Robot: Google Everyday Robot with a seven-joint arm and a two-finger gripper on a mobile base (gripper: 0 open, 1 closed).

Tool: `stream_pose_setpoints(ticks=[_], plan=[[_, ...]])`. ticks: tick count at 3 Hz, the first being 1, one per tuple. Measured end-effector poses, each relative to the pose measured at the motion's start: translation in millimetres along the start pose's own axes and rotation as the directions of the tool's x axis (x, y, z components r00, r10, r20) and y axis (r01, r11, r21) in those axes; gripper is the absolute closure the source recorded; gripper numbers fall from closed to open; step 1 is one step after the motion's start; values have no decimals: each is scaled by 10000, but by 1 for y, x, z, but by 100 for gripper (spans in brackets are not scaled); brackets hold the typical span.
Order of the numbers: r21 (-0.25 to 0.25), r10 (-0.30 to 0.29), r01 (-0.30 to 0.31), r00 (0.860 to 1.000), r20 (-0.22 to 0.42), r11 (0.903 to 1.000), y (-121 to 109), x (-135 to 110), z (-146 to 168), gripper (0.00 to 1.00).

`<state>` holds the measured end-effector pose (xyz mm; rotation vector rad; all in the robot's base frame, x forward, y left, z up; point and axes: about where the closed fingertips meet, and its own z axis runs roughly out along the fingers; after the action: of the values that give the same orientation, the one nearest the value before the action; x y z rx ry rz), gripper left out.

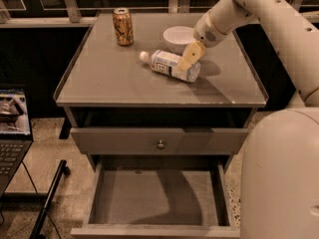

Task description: Place blue plastic bottle into middle drawer

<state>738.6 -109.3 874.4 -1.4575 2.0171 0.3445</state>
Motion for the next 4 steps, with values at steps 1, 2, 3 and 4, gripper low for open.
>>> stream_pose_setpoints(ticks=[1, 2, 3, 4], plan=[[173, -620, 625, 9978, -247, 9979, -3, -12, -12, 0], [330, -1106, 1122, 9927, -478, 9931, -9, -22, -23, 0], [199, -806, 816, 9956, -472, 9965, -8, -13, -16, 0], [52, 27, -25, 9989, -475, 10000, 0, 11, -15, 0]])
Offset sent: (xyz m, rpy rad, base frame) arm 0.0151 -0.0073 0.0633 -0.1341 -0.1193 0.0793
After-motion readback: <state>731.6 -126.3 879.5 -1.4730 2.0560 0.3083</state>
